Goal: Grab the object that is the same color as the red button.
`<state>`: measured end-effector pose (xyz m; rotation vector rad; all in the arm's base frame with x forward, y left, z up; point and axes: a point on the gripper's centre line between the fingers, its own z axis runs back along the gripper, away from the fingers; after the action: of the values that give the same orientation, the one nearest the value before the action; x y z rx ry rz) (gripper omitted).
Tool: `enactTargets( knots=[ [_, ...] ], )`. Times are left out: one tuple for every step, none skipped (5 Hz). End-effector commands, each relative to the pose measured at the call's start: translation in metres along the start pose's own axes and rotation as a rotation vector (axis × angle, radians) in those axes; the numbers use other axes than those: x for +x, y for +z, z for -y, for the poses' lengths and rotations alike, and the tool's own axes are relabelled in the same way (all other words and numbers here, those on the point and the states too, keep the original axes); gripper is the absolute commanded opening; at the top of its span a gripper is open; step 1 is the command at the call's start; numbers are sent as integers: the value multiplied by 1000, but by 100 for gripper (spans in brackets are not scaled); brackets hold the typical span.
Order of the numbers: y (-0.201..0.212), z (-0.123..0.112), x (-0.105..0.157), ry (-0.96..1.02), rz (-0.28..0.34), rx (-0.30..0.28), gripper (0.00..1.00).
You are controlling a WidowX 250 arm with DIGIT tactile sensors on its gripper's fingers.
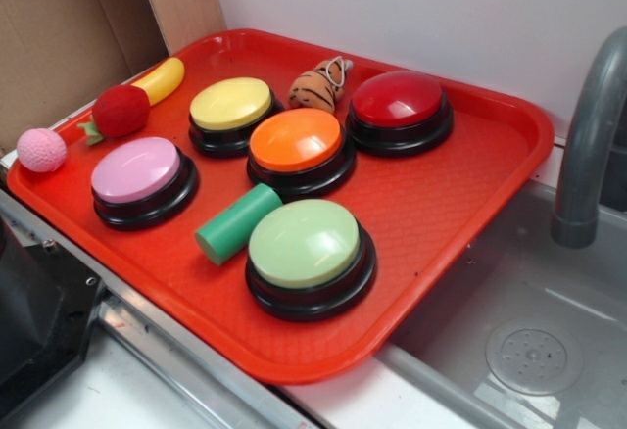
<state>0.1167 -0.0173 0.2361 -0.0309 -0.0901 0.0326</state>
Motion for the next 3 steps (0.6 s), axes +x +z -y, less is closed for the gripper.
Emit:
enactTargets(
  knots=[
    [0,0,0,0,0,0,100],
    [-19,-18,10,56,9,53,100],
    [-32,-35,17,112,40,109,100]
  ],
)
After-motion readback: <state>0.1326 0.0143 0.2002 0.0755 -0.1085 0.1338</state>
